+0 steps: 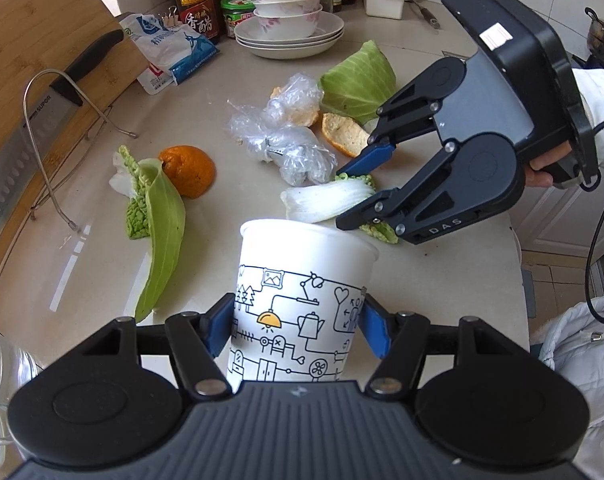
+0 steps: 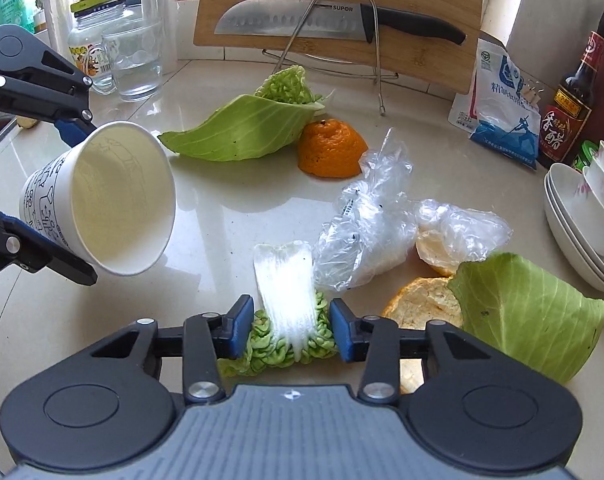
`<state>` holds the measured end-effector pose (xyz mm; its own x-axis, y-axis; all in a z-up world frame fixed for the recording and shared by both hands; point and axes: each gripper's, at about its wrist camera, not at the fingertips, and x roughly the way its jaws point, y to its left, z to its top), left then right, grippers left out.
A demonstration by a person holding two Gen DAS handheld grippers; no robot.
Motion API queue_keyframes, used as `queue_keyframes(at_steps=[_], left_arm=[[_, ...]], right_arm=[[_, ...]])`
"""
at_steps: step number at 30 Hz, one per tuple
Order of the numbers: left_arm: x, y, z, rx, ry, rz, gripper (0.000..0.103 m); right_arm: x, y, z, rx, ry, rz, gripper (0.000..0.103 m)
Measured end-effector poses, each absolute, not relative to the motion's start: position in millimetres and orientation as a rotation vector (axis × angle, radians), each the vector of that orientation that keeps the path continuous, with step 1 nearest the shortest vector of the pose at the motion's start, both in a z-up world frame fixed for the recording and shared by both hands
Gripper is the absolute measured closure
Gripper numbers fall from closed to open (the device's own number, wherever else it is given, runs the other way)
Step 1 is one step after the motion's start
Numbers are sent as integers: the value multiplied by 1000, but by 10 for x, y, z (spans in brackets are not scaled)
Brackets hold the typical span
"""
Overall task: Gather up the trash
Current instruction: 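Close the right gripper on the bok choy stalk and lift it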
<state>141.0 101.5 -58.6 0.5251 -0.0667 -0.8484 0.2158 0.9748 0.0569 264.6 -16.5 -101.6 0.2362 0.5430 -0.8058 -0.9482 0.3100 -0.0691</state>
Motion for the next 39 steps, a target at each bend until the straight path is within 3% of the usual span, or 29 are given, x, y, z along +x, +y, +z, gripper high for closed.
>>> queue_keyframes(at_steps=[15, 17, 19, 21, 29, 32, 36, 39], left_arm=[[1428, 902, -557, 164, 1004, -193, 39], [1429, 875, -560, 170, 1003, -197, 39], [1427, 855, -561, 171, 1003, -204, 39], [1424, 840, -561, 174, 1002, -211, 39], [1437, 821, -574, 176, 1002, -226, 39], [1439, 813, -576, 179, 1001, -230, 39], [1439, 809, -568, 178, 1002, -230, 39], [1441, 798, -544, 173, 1000, -232, 39]], right_arm=[[2509, -381, -798, -615, 765, 1103, 78], [2503, -412, -811, -617, 780, 1088, 72], [2489, -454, -830, -612, 797, 1087, 56], [2460, -490, -844, -611, 803, 1085, 49], [2437, -601, -962, -621, 840, 1053, 48], [2454, -609, -971, -601, 855, 1054, 50], [2410, -604, -947, -615, 836, 1045, 68], [2397, -642, -912, -613, 825, 1032, 71]])
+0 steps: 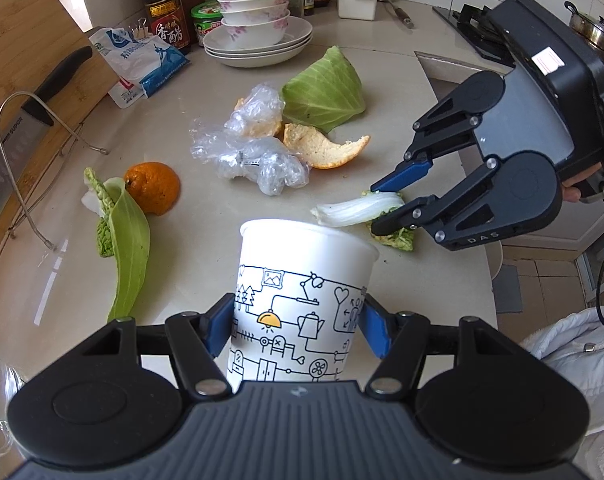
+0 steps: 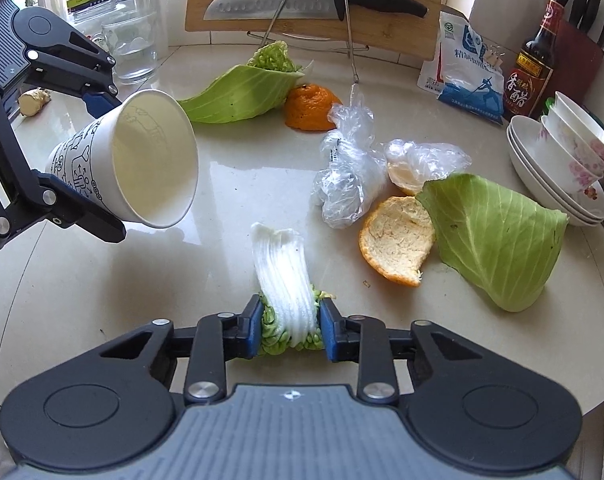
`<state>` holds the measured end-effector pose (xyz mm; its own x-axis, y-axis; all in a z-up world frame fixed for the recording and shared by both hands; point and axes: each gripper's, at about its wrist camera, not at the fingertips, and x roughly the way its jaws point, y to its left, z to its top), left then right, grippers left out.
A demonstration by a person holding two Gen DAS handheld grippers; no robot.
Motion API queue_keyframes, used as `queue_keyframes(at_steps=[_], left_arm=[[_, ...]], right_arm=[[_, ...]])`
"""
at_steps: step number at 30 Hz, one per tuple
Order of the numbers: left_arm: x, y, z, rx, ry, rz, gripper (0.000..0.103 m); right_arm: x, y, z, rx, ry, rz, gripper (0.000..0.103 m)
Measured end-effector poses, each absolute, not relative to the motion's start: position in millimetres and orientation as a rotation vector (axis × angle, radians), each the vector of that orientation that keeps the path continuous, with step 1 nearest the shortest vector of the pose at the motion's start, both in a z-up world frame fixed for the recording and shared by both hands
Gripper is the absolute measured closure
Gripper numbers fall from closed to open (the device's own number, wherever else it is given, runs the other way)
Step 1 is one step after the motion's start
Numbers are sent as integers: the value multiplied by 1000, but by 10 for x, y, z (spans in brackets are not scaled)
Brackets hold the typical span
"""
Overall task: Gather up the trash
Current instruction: 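Close the right gripper on the bok choy stalk and lift it, then carry the cup and bok choy over the white bucket and release the bok choy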
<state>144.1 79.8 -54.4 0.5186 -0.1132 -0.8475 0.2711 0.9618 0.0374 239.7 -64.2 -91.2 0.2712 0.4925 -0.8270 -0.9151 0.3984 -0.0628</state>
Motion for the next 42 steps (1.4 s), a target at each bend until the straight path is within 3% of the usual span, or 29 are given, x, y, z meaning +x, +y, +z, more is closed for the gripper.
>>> queue_keyframes(at_steps=[17, 30, 42], left_arm=[[1511, 405, -425, 235, 985, -355, 39], [1819, -670, -489, 271, 979, -454, 39], [2309, -1820, -828, 200, 1013, -497, 39]], right_arm=[[2268, -1234, -548, -513, 815, 850, 73], [2146, -2376, -600, -376, 852, 670, 73], [2216, -3433, -1081, -263, 933, 495, 73]])
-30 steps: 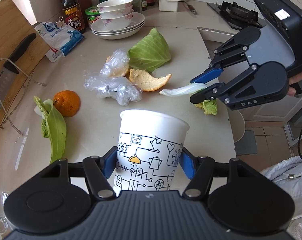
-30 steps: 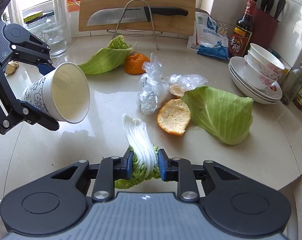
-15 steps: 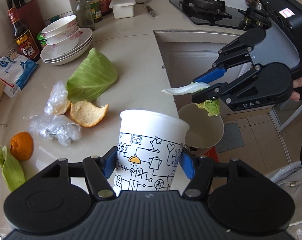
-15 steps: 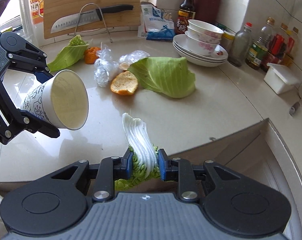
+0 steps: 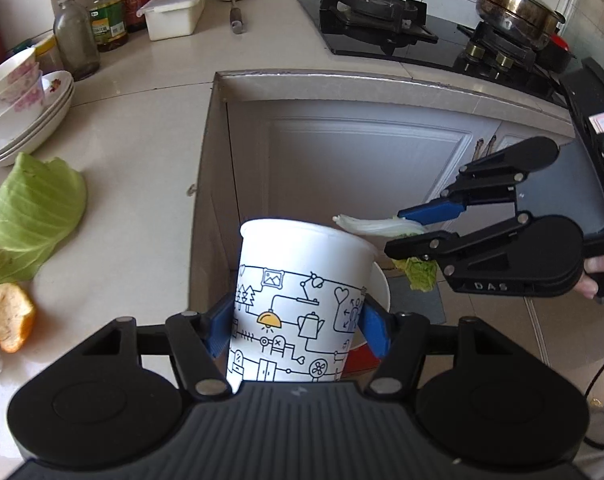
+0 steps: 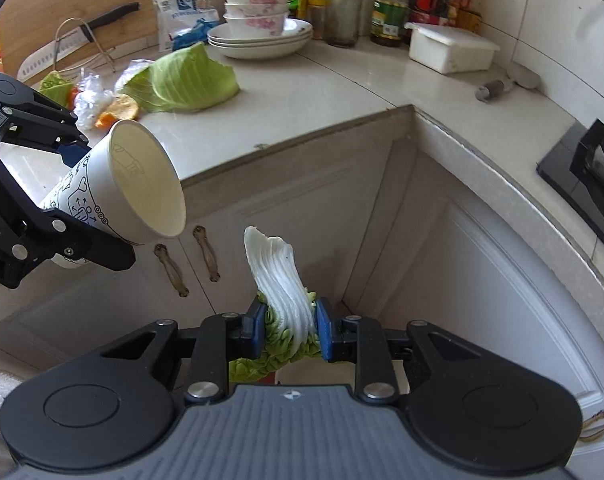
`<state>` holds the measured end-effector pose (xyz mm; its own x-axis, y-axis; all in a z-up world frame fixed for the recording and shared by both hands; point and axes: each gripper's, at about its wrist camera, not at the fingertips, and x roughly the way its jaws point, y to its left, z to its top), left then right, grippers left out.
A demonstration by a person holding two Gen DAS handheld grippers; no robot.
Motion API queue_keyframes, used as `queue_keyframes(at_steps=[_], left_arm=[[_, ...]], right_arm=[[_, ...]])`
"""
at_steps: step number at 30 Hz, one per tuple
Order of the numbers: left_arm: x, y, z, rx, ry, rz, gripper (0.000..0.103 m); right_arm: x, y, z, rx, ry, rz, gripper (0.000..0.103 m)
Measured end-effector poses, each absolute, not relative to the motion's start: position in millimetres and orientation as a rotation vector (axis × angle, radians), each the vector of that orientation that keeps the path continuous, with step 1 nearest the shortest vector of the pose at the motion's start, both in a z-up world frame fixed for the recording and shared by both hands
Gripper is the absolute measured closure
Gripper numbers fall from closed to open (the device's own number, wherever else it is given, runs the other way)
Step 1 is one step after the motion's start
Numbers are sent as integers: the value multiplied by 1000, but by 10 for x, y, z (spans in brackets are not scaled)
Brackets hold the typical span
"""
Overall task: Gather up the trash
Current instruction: 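Carry the cup and bok choy over the white bucket and release the bok choy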
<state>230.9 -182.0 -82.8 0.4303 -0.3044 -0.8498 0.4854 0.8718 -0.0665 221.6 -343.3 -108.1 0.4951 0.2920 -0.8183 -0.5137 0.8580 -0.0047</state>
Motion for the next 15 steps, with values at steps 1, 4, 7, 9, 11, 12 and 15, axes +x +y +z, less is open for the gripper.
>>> queue_keyframes(at_steps=[1, 4, 7, 9, 11, 12, 15], left_arm=[[2343, -1899, -875, 196, 1017, -490, 39], [2444, -2117, -1029, 171, 1043, -469, 39], [2508, -2289, -1169, 171, 1058, -448, 39], [2549, -2380, -1251, 175, 1065, -434, 39], [2599, -2444, -1335, 167, 1076, -417, 39], [2625, -2483, -1381, 167, 1078, -408, 39], [2675, -2558, -1487, 180, 1075, -390, 39]], right_arm=[[2236, -3489, -1134, -260, 939, 482, 73], [2321, -3642, -1310, -246, 961, 454, 73], [2427, -3786, -1516, -224, 981, 427, 72], [2511, -3861, -1659, -202, 994, 418, 72], [2611, -3915, -1836, -180, 1015, 407, 72], [2658, -3937, -1923, -173, 1024, 401, 72], [2767, -3980, -2164, -150, 1051, 391, 71]])
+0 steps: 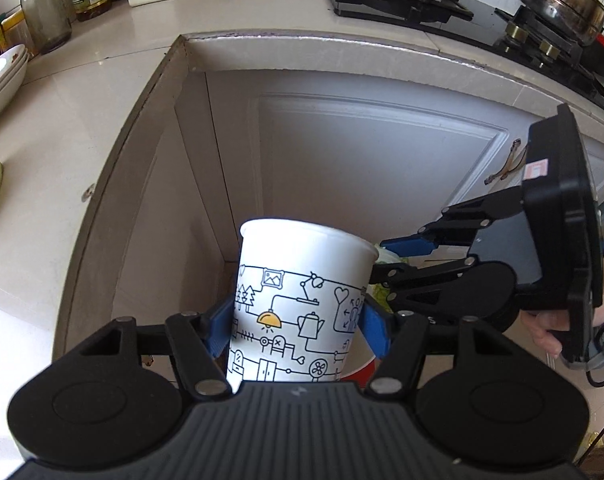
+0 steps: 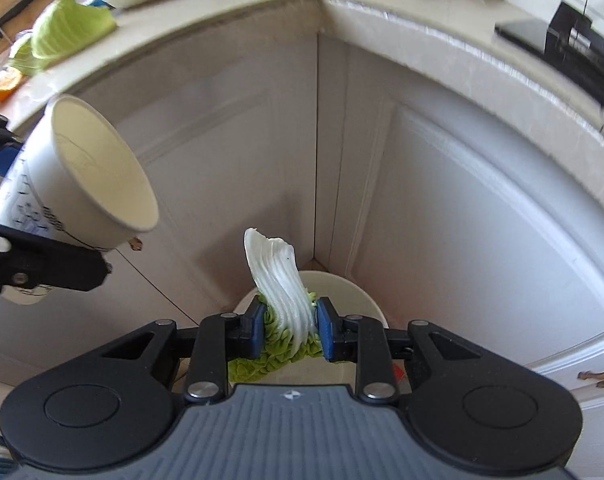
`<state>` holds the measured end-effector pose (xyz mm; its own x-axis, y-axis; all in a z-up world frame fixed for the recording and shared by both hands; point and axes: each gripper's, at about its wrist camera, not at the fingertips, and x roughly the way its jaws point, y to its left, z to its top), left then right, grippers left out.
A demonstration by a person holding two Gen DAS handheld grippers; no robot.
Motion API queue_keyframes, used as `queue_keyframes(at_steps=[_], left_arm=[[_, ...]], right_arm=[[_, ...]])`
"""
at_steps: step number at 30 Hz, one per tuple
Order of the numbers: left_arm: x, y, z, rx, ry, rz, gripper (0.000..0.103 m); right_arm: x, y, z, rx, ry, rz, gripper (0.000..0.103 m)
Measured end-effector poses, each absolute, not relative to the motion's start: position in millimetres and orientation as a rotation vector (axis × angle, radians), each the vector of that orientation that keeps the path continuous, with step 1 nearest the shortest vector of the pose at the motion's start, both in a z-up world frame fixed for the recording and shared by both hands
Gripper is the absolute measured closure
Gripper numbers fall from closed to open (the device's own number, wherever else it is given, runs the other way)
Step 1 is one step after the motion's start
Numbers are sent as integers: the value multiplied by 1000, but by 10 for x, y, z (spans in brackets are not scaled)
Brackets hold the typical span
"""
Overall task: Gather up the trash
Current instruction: 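Carry the cup and bok choy over the white bucket and release the bok choy, then lower the paper cup into the bucket and open the left gripper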
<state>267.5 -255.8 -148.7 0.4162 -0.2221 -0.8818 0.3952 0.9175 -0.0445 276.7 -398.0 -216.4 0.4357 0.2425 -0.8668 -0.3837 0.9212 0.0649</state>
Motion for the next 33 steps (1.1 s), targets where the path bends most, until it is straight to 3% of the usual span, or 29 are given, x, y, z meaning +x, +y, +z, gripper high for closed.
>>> queue_keyframes(at_steps=[3, 5, 7, 13, 27, 29, 31, 33], left_arm=[[2716, -2636, -1609, 189, 1084, -369, 39], [2743, -2682, -1684, 192, 1090, -360, 39], [2771, -2725, -1755, 201, 1100, -351, 39], [2881, -2812, -1909, 187, 1117, -350, 39], [3211, -3092, -2592, 166, 1185, -371, 38], [3273, -3121, -2672, 155, 1202, -357, 33], [3312, -3127, -2725, 141, 1206, -333, 19], [3315, -3126, -2737, 145, 1195, -318, 17]], right_arm=[[2843, -3999, -2386, -142, 1068, 376, 64], [2850, -3997, -2472, -140, 1073, 375, 51], [2868, -4001, -2514, -150, 1066, 378, 32], [2796, -4064, -2564, -152, 1055, 378, 9], [2421, -4309, -2569, -130, 1074, 301, 1], [2347, -4324, -2532, -129, 1071, 293, 0], [2304, -4346, -2505, -120, 1066, 285, 0], [2318, -4362, -2490, -106, 1065, 279, 0]])
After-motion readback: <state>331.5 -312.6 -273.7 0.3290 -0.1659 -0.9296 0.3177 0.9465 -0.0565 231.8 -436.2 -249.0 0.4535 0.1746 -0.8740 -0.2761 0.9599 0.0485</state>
